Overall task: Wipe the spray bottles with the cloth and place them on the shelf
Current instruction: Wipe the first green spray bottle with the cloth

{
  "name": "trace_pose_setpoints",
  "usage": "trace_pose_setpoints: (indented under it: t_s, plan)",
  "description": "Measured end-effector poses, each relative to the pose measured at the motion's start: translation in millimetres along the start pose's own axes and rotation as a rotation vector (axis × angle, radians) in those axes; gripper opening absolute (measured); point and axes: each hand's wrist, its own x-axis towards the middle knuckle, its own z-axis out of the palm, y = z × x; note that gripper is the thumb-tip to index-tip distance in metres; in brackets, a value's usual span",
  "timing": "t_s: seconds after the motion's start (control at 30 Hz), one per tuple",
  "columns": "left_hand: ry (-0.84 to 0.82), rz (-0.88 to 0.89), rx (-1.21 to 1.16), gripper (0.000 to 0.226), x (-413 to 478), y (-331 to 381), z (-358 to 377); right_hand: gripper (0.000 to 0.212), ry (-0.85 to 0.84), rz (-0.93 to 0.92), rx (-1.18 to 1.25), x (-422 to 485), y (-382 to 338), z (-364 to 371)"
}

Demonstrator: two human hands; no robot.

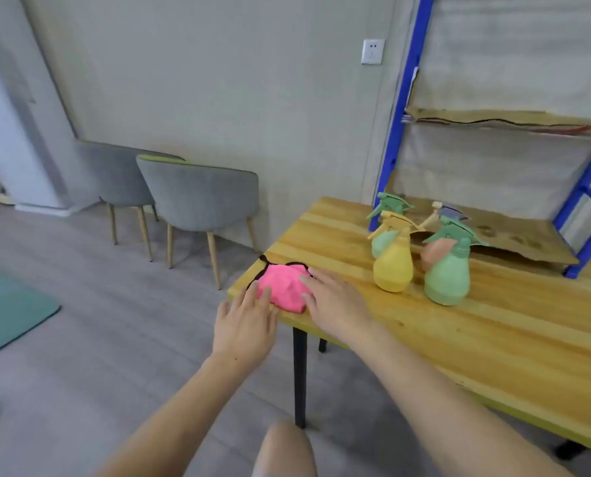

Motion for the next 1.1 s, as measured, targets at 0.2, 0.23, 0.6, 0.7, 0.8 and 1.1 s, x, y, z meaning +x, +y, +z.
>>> trace_pose_setpoints:
  t_s: [0.2, 0.23, 0.6, 0.7, 0.8, 1.1]
  plan:
    - [-0.072, 0.009, 0.021, 0.046, 25.0, -16.4, 13.1, 0.051, -0.147, -0.050, 0.037, 45.7, -11.4, 25.6]
    - [-0.080, 0.013, 0.031, 0.047, 23.7, -16.1, 15.7, 0.052, -0.188, -0.060, 0.032, 47.7, -9.9, 29.7]
    - [-0.143, 0.114, 0.023, 0.054, 5.0, 18.3, 4.8, 0.054, -0.220, 0.056, 0.035, -7.0, 25.9, 20.5]
    - [-0.166, 0.159, -0.045, 0.052, -6.2, 52.7, 3.0, 0.053, -0.222, 0.110, 0.033, -41.2, 54.3, 10.0]
    - [-0.178, 0.217, -0.085, 0.053, -20.4, 94.3, 6.8, 0.053, -0.217, 0.177, 0.032, -84.1, 87.8, -3.2]
    - [-0.201, 0.476, -0.120, 0.050, -40.0, 239.0, 10.4, 0.049, -0.152, 0.449, 0.020, -208.8, 184.6, -49.2]
